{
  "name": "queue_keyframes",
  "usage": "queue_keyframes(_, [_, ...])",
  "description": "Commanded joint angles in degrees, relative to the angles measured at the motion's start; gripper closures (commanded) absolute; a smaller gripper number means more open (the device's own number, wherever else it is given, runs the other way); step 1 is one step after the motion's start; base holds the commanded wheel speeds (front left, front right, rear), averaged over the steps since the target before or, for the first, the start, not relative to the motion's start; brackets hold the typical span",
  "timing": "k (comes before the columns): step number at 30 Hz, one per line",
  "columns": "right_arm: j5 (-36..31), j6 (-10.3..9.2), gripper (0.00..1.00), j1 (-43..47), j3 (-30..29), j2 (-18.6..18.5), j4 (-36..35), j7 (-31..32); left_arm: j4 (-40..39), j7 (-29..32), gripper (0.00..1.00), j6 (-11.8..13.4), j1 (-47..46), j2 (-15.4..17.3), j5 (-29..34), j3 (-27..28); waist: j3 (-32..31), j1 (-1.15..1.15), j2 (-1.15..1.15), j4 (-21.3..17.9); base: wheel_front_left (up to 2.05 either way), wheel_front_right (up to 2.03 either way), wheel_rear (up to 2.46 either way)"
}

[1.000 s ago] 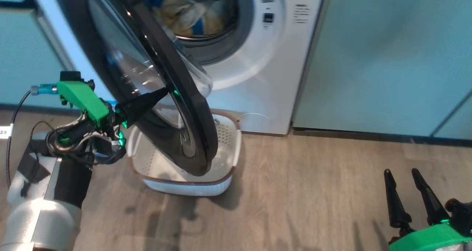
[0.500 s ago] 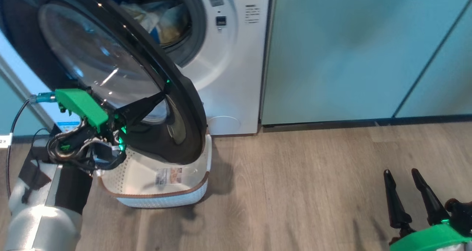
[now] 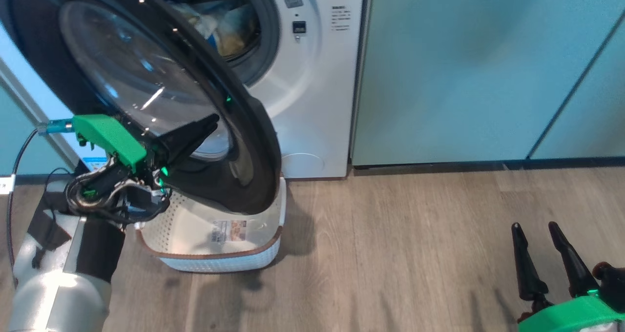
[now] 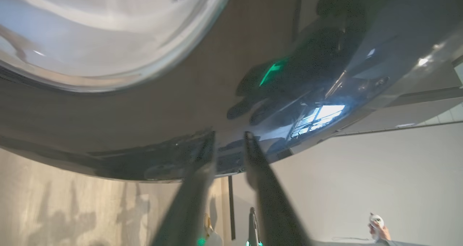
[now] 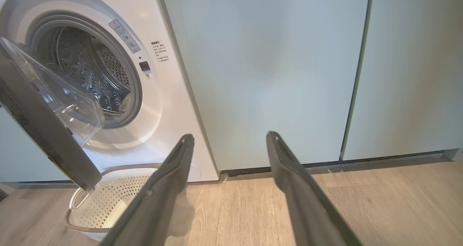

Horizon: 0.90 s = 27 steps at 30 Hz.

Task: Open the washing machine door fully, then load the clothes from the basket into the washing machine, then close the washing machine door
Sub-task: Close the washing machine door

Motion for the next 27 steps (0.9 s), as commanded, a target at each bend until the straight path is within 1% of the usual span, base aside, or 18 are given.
queue_keyframes(1, [0.13, 0.22, 0.0, -0.92, 0.93, -0.53, -1.79, -0.55, -2.36, -1.28, 0.27, -0.1, -1.04, 2.31, 1.22, 2.37, -0.43, 0.0, 0.0, 0.9, 0.0, 0.0, 0.0])
queue_keyframes(2, [0.14, 0.22, 0.0, -0.88, 0.88, -0.49, -1.78, -0.55, -2.56, -1.69, 0.15, -0.1, -0.78, 2.38, 1.74, 2.14, -0.56, 0.0, 0.0, 1.29, 0.0, 0.0, 0.0])
queue_keyframes(4, [0.16, 0.22, 0.0, -0.8, 0.75, -0.38, -1.81, -0.55, -3.2, -2.55, 0.0, -0.1, -0.11, 2.59, 2.95, 1.52, -0.74, 0.0, 0.0, 2.09, 0.0, 0.0, 0.0])
queue_keyframes(7, [0.21, 0.22, 0.0, -0.76, 0.65, -0.18, -1.93, -0.55, -5.15, -5.65, 0.0, -0.1, 0.97, 3.2, 6.0, 0.33, -0.72, 0.0, 0.0, 3.34, 0.0, 0.0, 0.0])
queue_keyframes(11, [0.24, 0.22, 0.0, -0.9, 0.6, 0.17, -2.1, -0.55, -8.95, -12.25, 0.0, -0.1, 3.04, 4.84, 10.89, -1.82, -0.54, 0.0, 0.0, 4.64, 0.0, 0.0, 0.0])
queue_keyframes(12, [0.24, 0.22, 0.0, -0.9, 0.6, 0.17, -2.1, -0.55, -8.95, -12.25, 0.0, -0.1, 3.04, 4.84, 10.89, -1.82, -0.54, 0.0, 0.0, 4.64, 0.0, 0.0, 0.0])
queue_keyframes(16, [0.22, 0.22, 0.0, -0.92, 0.51, 0.39, -2.03, -0.55, -12.13, -19.47, 0.0, -0.1, 5.86, 7.71, 15.7, -6.25, -0.36, 0.0, 0.0, 5.68, 0.0, 0.0, 0.0])
queue_keyframes(23, [0.06, 0.22, 0.0, -0.66, 0.12, 0.81, -1.99, -0.55, -13.23, -37.29, 0.0, -0.1, 9.88, 13.33, 23.22, -14.33, -0.58, 0.0, 0.0, 6.71, 0.0, 0.0, 0.0])
queue_keyframes(27, [0.08, 0.22, 0.0, -0.43, -0.05, 0.92, -1.92, -0.55, -10.33, -47.47, 0.0, -0.1, 12.13, 15.64, 25.8, -17.83, -1.0, 0.0, 0.0, 6.98, 0.0, 0.0, 0.0])
